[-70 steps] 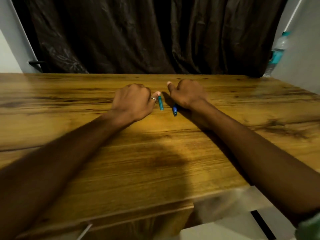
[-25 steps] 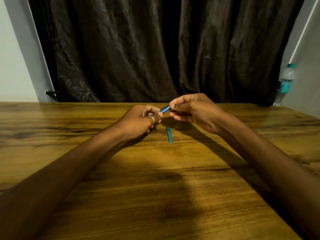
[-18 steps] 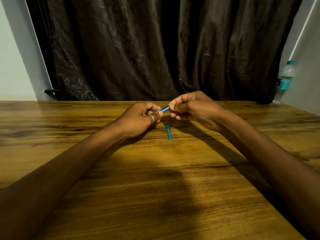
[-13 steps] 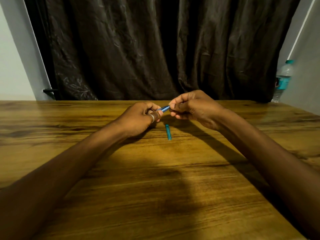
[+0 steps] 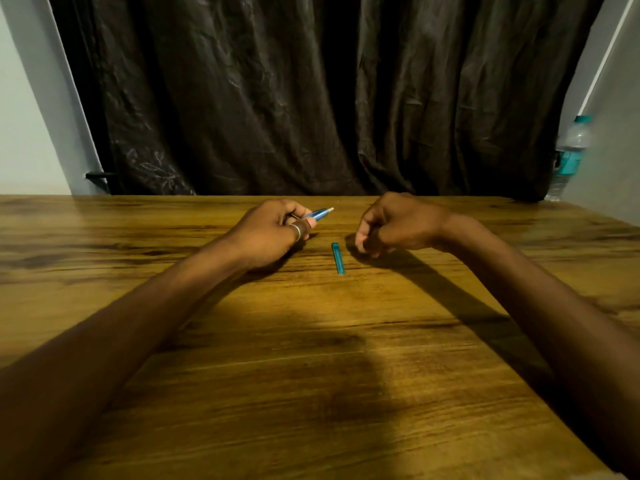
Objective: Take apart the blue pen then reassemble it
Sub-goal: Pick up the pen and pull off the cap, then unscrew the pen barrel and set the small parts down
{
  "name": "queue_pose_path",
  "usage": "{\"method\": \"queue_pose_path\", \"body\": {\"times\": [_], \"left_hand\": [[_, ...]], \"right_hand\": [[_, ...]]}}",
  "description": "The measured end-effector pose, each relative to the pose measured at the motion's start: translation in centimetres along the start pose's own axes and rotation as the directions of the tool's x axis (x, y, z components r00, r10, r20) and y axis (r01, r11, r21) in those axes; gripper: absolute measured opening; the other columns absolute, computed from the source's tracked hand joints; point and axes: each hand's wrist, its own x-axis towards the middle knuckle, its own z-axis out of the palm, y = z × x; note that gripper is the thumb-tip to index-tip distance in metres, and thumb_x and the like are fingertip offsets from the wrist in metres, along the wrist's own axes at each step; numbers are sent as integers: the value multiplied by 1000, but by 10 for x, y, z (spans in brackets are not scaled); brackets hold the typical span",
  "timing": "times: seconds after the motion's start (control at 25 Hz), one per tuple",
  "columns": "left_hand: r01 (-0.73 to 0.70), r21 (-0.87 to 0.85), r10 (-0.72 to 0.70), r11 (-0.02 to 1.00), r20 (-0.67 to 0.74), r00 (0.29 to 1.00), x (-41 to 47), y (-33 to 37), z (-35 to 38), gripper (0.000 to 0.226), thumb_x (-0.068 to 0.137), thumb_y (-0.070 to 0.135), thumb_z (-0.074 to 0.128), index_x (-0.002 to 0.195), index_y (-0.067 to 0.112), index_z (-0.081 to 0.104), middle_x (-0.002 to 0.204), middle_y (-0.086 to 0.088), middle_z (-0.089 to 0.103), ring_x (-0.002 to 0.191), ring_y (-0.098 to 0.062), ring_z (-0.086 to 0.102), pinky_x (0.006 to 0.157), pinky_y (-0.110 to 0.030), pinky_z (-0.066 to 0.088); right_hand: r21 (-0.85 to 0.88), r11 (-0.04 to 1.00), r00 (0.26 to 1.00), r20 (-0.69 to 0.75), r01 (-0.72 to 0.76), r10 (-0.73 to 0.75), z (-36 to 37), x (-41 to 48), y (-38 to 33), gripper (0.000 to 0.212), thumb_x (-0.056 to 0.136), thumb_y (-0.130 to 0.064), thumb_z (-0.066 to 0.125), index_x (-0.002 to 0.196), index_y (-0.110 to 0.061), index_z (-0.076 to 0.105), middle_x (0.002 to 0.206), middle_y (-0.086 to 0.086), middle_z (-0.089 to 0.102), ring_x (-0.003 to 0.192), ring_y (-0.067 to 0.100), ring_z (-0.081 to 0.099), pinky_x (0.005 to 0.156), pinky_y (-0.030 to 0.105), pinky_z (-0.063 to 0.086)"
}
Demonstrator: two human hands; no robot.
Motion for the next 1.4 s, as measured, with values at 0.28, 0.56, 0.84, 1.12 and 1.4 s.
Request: {"method": "queue_pose_path", "body": {"times": [0.28, 0.56, 0.84, 1.12, 1.4], "left_hand": [[6, 5, -6, 1000, 12, 1000, -1, 1, 0, 15, 99, 24, 57, 112, 22, 65, 102, -13, 73, 85, -16, 62, 81, -34, 51], [28, -18, -28, 999, 12, 1000, 0, 0, 0, 17, 98, 23, 58, 113, 21, 66, 95, -4, 71, 85, -11, 63, 71, -20, 48], [-5, -28, 6, 1000, 49, 999, 1, 0, 4, 14, 98, 21, 59, 109, 18, 67, 83, 0, 68, 77, -11, 59, 66, -23, 46], [-27, -64, 32, 998, 63, 998, 1, 1, 4, 18, 99, 20, 58, 113, 13, 66, 79, -3, 65, 70, -15, 54, 62, -27, 43], [-70, -29, 72, 997, 86, 994, 6, -7, 5, 12, 97, 20, 60, 105, 15, 68, 75, 0, 64, 69, -15, 54, 66, -28, 42]], "right_hand": [[-77, 996, 996, 85, 35, -28, 3, -2, -2, 13, 81, -5, 73, 89, -13, 79, 74, -6, 74, 68, 6, 64, 66, 25, 53], [-32, 999, 993, 115, -11, 15, -5, -2, 2, 22, 81, -2, 76, 100, -13, 75, 91, 0, 77, 95, 18, 74, 84, 33, 61], [105, 986, 966, -236, 132, -104, -9, 2, 4, 5, 83, -13, 75, 87, -16, 78, 75, -1, 75, 67, 6, 68, 66, 24, 55], [240, 955, 977, -164, 174, -136, -7, 8, -13, 8, 89, -10, 70, 94, -7, 76, 86, 16, 76, 73, 16, 69, 60, 17, 55], [353, 924, 986, -131, 145, -105, -2, 10, -6, 11, 91, -8, 68, 96, -1, 74, 79, 13, 72, 65, 9, 65, 59, 19, 51]]}}
